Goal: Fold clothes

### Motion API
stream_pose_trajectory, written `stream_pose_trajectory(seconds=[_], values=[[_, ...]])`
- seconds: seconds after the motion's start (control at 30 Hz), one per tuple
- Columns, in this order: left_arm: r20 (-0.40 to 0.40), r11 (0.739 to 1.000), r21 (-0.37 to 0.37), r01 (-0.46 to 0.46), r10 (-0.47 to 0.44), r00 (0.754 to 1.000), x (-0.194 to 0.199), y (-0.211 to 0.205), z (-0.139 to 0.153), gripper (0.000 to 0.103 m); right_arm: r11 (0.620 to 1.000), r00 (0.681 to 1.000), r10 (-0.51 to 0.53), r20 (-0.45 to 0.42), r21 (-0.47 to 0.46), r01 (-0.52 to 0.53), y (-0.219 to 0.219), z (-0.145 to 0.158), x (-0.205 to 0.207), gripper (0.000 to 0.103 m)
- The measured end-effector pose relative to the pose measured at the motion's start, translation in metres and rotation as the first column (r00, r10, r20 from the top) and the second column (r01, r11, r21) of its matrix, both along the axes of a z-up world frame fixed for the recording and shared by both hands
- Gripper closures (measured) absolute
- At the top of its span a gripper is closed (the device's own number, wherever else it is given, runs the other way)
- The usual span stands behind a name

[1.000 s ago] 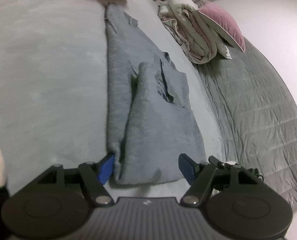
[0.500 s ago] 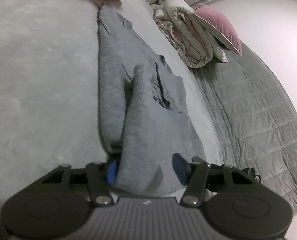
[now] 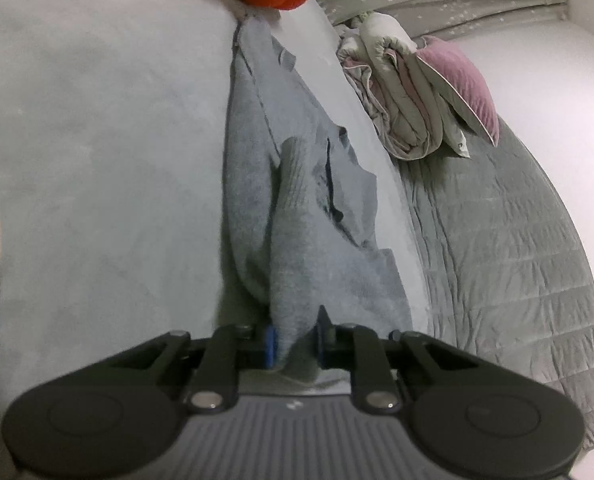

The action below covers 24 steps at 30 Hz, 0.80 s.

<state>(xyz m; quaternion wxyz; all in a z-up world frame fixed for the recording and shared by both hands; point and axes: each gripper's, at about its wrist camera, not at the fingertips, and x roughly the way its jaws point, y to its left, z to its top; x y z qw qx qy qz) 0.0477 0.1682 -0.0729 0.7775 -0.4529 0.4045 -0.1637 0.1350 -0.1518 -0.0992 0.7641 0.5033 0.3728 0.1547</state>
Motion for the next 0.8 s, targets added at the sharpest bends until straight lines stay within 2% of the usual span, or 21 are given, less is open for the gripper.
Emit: stream_pose_trajectory(seconds=[0.2, 0.5, 0.8], values=[[-0.009, 1.0, 0.002, 0.02, -0.02, 1.0, -0.029, -0.001, 0.017, 0.086, 1.0, 1.0, 0.007, -0.011, -0.002, -0.007, 0.008, 0.014, -0.031, 0.082], [-0.064, 0.998, 0.001, 0.066, -0.065, 0.996, -0.097, -0.011, 0.032, 0.086, 1.0, 0.998, -0.008, -0.066, 0.009, 0.009, 0.012, 0.03, -0.103, 0.082], [-0.083, 0.995, -0.025, 0.096, -0.097, 0.992, -0.158, -0.012, 0.029, 0.085, 0.999, 1.0, 0.002, -0.029, -0.047, -0.003, 0.024, 0.047, -0.162, 0.081]])
